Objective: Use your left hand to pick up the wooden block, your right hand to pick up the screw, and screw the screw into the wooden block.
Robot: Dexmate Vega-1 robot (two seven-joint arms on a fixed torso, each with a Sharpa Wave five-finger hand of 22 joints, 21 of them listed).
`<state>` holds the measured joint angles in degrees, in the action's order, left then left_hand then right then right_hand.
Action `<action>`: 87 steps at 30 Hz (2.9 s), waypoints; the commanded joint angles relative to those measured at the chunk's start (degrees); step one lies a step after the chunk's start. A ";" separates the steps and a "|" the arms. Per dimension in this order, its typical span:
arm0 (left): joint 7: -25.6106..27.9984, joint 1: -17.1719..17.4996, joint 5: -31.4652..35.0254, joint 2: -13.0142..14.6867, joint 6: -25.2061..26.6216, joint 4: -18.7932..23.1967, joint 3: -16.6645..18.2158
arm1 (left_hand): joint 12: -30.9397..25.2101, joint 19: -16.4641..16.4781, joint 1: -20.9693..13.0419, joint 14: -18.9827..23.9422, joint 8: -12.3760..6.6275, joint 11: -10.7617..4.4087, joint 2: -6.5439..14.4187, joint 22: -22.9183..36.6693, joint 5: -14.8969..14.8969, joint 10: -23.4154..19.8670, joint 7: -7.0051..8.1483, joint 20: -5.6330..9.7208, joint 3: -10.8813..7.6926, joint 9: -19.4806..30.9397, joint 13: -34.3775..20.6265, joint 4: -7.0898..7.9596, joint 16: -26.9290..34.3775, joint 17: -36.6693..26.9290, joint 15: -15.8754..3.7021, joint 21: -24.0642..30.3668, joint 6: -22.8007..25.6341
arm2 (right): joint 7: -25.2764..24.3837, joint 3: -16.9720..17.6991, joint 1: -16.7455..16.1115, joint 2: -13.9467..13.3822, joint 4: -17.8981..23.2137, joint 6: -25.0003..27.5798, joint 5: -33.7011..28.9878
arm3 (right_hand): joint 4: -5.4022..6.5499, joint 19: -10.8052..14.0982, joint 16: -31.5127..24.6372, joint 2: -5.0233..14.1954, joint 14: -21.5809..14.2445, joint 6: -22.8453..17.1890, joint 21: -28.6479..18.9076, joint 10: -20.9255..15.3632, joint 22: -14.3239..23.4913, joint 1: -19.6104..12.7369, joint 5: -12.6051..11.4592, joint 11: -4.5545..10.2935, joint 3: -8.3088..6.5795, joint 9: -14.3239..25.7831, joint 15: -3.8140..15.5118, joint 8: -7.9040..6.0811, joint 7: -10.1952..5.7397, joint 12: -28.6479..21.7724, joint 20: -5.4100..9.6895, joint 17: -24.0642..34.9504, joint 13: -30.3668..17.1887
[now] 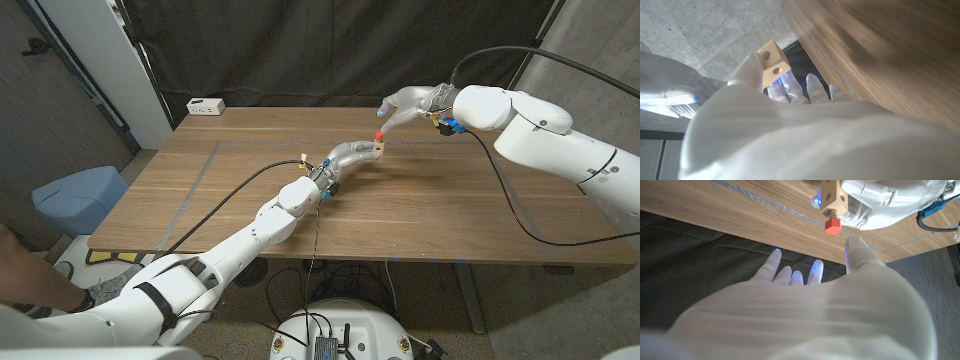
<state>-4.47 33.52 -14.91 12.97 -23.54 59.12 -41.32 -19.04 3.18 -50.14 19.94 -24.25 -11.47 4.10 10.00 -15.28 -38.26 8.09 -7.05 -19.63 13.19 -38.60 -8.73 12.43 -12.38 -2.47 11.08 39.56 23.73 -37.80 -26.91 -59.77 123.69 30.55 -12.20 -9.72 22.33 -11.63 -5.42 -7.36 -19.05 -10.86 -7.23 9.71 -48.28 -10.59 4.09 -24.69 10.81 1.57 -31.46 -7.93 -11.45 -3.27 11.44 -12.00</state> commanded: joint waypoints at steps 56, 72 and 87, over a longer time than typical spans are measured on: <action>-0.43 -1.01 0.91 -0.03 0.01 -0.58 -0.68 | 0.26 -0.09 -0.06 0.57 -0.30 -0.05 0.25 0.20 -0.34 -0.39 -0.30 -0.55 -0.39 0.21 -0.28 0.00 -0.01 -0.16 -3.27 0.18 3.06 | 20.46 -4.07 8.70 7.48 -10.11 -7.52 -12.45 | 0.43 -2.52 -0.11 -0.56 3.62 -2.23 -0.27 4.54 0.27 -4.15 0.02 -0.04 -1.27 0.75 -0.65 1.92 -0.60 0.19 0.01 0.50 -0.12; -0.46 -1.03 0.86 -0.13 0.20 -0.75 -0.73 | 0.23 -0.13 -0.09 0.49 -0.27 -0.10 0.28 0.20 -0.33 -0.48 -0.22 -0.53 -0.36 0.21 -0.30 0.01 -0.03 -0.18 -3.33 0.17 3.05 | 20.97 -3.90 8.47 7.44 -10.07 -7.61 -13.06 | 0.47 -1.88 -0.61 -0.33 2.71 -5.26 -0.49 3.76 0.28 -4.74 0.17 0.39 -1.30 1.10 0.05 0.62 -0.35 -0.10 0.52 0.51 -0.11; -0.74 -1.32 0.72 -0.41 0.10 -1.46 -0.78 | 0.31 -0.13 -0.02 0.49 -0.22 0.07 0.36 0.20 -0.35 -0.31 -0.27 -0.68 -0.41 0.22 -0.32 0.07 -0.04 -0.19 -3.24 0.18 2.98 | 20.12 -4.05 8.21 8.23 -10.81 -7.38 -13.42 | 1.00 -0.50 -1.35 0.40 1.33 -8.48 -0.88 1.77 0.30 -4.33 0.33 0.25 -0.92 1.80 0.74 -1.24 0.76 -0.61 1.20 0.74 -0.10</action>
<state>-5.01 32.45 -14.04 12.79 -23.45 58.09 -42.04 -19.04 3.18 -50.37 19.93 -24.09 -11.47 3.87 9.99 -15.19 -38.26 8.09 -7.05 -19.61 13.20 -38.59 -8.75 12.43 -12.37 -2.47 11.08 39.56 44.49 -41.77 -18.42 -52.01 113.32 23.03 -25.45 -9.27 21.11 -12.52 -5.33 -5.35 -26.72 -11.30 -4.54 9.71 -53.03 -10.37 4.38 -25.57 12.41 2.19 -32.08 -7.38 -11.67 -2.25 11.87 -12.00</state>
